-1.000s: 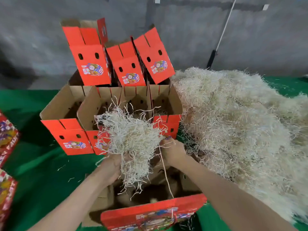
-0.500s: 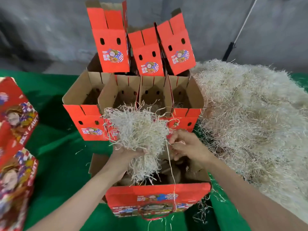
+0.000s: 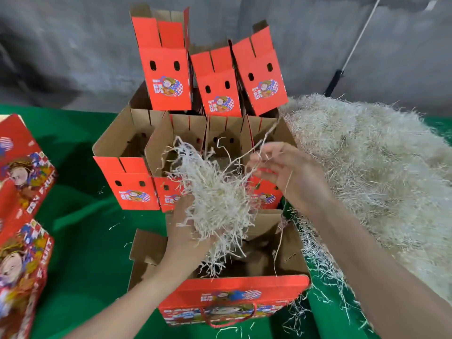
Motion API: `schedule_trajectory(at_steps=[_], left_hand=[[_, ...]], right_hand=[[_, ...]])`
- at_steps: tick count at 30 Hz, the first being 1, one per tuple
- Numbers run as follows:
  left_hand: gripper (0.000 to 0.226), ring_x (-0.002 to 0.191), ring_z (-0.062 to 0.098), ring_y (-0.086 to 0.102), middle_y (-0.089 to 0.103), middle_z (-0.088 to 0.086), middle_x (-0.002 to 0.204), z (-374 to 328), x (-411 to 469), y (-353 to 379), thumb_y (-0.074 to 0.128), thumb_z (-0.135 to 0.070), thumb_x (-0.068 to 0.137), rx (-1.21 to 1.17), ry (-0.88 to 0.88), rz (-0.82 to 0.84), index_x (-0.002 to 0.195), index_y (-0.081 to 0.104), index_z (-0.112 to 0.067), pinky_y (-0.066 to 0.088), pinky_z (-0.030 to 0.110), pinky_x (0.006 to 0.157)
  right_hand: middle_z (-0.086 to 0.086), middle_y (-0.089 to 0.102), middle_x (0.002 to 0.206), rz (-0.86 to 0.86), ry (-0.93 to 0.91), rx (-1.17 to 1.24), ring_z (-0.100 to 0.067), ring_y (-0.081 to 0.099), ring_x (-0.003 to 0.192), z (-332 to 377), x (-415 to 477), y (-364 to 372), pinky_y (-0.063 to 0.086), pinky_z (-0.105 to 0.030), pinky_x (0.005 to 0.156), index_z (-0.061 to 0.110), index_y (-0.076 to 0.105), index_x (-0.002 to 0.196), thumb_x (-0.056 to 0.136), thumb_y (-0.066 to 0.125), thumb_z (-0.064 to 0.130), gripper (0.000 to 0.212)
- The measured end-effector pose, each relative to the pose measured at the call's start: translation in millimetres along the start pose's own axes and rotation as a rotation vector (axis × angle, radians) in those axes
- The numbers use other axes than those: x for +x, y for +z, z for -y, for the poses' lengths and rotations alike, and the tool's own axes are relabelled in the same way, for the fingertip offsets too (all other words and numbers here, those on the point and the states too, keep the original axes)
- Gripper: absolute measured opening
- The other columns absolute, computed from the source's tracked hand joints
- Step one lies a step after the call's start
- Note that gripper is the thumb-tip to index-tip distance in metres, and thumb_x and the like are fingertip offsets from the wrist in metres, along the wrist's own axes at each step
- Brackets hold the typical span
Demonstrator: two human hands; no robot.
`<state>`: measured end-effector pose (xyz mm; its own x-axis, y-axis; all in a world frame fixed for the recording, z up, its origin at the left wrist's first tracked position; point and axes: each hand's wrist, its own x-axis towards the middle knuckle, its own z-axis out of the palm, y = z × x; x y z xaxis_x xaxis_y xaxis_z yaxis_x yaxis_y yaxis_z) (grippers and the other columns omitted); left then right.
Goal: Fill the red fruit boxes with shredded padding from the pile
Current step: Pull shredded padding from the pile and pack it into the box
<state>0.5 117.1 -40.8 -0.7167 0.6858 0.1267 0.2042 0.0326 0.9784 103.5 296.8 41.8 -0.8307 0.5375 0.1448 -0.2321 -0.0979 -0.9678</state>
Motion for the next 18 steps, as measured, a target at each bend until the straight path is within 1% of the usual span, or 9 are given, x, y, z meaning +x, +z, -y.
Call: schedule_trajectory(at_steps=[2, 4, 6, 8, 10, 12, 14, 16, 18], left_hand=[[0.065, 0.117, 0.024, 0.049, 0.054, 0.004, 0.121, 0, -4, -2, 0.077, -0.017, 0.066, 0.105, 0.145, -0.002, 0.106, 0.044, -0.054, 0.039, 0.03, 0.099], [0.067, 0.129, 0.033, 0.039, 0.044, 0.007, 0.137, 3, -2, -5, 0.081, -0.016, 0.063, 0.186, 0.109, -0.006, 0.102, 0.045, -0.057, 0.029, 0.047, 0.108], [0.066, 0.131, 0.034, 0.037, 0.046, 0.006, 0.138, 6, 0, -6, 0.083, -0.017, 0.062, 0.199, 0.1, 0.077, 0.104, 0.049, -0.054, 0.025, 0.05, 0.112], [0.055, 0.118, 0.017, 0.054, 0.062, -0.003, 0.115, 7, 2, -7, 0.083, -0.024, 0.064, 0.309, 0.121, 0.194, 0.104, 0.053, -0.047, 0.04, 0.036, 0.102], [0.047, 0.075, -0.01, 0.059, 0.065, -0.022, 0.075, -2, 6, -6, 0.078, -0.021, 0.066, 0.274, 0.02, 0.378, 0.088, 0.051, -0.052, 0.047, 0.01, 0.067], [0.043, 0.063, -0.016, 0.05, 0.055, -0.028, 0.073, -9, 16, -5, 0.079, -0.025, 0.066, 0.336, -0.033, 0.492, 0.085, 0.047, -0.049, 0.037, 0.001, 0.056], [0.055, 0.073, -0.02, 0.052, 0.053, -0.028, 0.087, -15, 23, -12, 0.085, -0.033, 0.059, 0.232, -0.149, 0.531, 0.096, 0.045, -0.042, 0.039, -0.001, 0.06], [0.076, 0.091, -0.018, 0.056, 0.063, -0.029, 0.1, -15, 30, -24, 0.088, -0.039, 0.044, -0.054, -0.18, 0.576, 0.11, 0.051, -0.04, 0.044, 0.002, 0.069], [0.066, 0.097, -0.001, 0.064, 0.067, -0.019, 0.108, -16, 35, -31, 0.087, -0.038, 0.044, -0.403, -0.17, 0.42, 0.107, 0.065, -0.035, 0.051, 0.013, 0.071]], right_hand=[[-0.011, 0.065, 0.108, 0.056, -0.018, -0.266, -0.028, 0.06, 0.102, 0, -1, -2, 0.05, -0.037, 0.089, 0.007, 0.064, 0.099, 0.091, 0.045, 0.013, 0.022], [0.005, 0.063, 0.113, 0.163, 0.055, -0.61, -0.02, 0.057, 0.107, -2, -5, -8, 0.048, -0.036, 0.093, 0.018, 0.063, 0.107, 0.091, 0.054, 0.018, 0.018], [0.024, 0.05, 0.123, 0.372, 0.187, -0.81, -0.002, 0.051, 0.112, -4, -11, -18, 0.046, -0.029, 0.094, 0.04, 0.05, 0.12, 0.081, 0.069, 0.027, 0.046], [0.035, 0.022, 0.138, 0.571, 0.323, -0.797, 0.008, 0.039, 0.122, -7, -17, -14, 0.04, -0.021, 0.1, 0.059, 0.021, 0.132, 0.071, 0.078, 0.03, 0.088], [0.035, 0.009, 0.142, 0.658, 0.299, -0.854, 0.014, 0.024, 0.129, -20, -23, -7, 0.025, -0.01, 0.105, 0.057, 0.0, 0.136, 0.066, 0.083, 0.025, 0.113], [0.023, 0.028, 0.14, 0.61, 0.161, -0.948, 0.016, 0.025, 0.127, -33, -25, 2, 0.018, -0.005, 0.105, 0.036, 0.016, 0.142, 0.07, 0.081, 0.017, 0.099], [0.008, 0.05, 0.128, 0.423, 0.142, -0.901, -0.002, 0.046, 0.121, -29, -20, 5, 0.031, -0.023, 0.108, 0.015, 0.045, 0.131, 0.072, 0.076, 0.0, 0.068], [0.006, 0.067, 0.101, 0.294, 0.156, -0.753, -0.009, 0.063, 0.1, -9, -15, 3, 0.05, -0.031, 0.092, 0.015, 0.06, 0.107, 0.07, 0.067, -0.016, 0.049], [0.017, 0.069, 0.079, 0.233, 0.141, -0.71, 0.004, 0.065, 0.079, 12, -13, 3, 0.052, -0.014, 0.073, 0.024, 0.057, 0.093, 0.073, 0.06, -0.019, 0.048]])
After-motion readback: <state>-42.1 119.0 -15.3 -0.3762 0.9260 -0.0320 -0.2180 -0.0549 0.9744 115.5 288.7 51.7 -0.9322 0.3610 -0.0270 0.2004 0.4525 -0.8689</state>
